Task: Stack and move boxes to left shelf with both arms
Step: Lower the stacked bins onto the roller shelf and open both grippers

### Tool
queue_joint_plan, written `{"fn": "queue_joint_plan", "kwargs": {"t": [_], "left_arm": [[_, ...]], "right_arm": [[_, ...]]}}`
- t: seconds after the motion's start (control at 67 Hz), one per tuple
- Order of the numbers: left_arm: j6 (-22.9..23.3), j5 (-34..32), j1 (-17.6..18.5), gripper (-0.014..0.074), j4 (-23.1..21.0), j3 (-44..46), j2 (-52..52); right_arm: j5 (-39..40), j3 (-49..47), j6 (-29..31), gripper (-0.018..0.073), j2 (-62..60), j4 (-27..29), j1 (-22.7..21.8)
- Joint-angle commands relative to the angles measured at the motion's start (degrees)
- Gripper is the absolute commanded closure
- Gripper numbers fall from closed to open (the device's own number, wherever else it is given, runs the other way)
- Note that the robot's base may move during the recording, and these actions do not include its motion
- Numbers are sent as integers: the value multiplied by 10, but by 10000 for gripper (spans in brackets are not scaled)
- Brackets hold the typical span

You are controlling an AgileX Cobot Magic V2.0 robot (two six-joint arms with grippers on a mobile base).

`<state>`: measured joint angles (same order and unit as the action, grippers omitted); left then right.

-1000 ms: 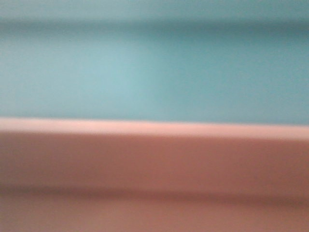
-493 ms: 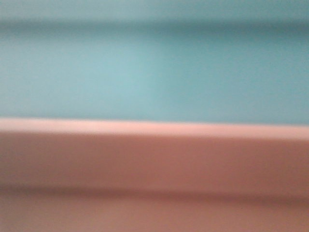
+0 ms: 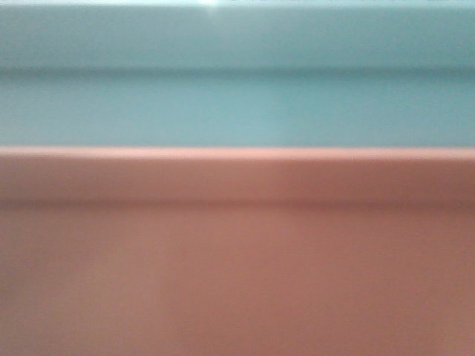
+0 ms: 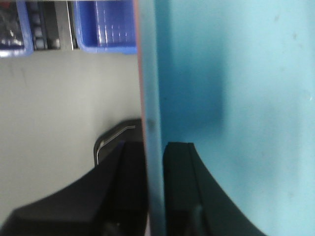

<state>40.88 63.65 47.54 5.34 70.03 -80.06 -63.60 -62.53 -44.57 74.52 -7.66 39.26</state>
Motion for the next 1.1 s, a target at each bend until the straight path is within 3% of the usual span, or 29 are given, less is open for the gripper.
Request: {"fn": "queue_joint_plan", "kwargs": {"t": [0.0,0.433,0.612,0.761,1.09], "left_arm": [[-49,-32,-24,601,18,60,0],[-171,-38,-147,601,17,271,-150],[-172,-83,-179,601,16,329,-212],[-172,-118,-196,601,10,346,-251],[-173,-160,-212,601,1,348,-288]], "right_arm": [[37,-37,29,503,-3,-49,-33],[111,-243,108,503,166,-51,-105],[153,-331,162,503,252,-51,-132],[180,-391,167,503,311,-51,-152],[171,-404,167,503,338,-51,-155]]}}
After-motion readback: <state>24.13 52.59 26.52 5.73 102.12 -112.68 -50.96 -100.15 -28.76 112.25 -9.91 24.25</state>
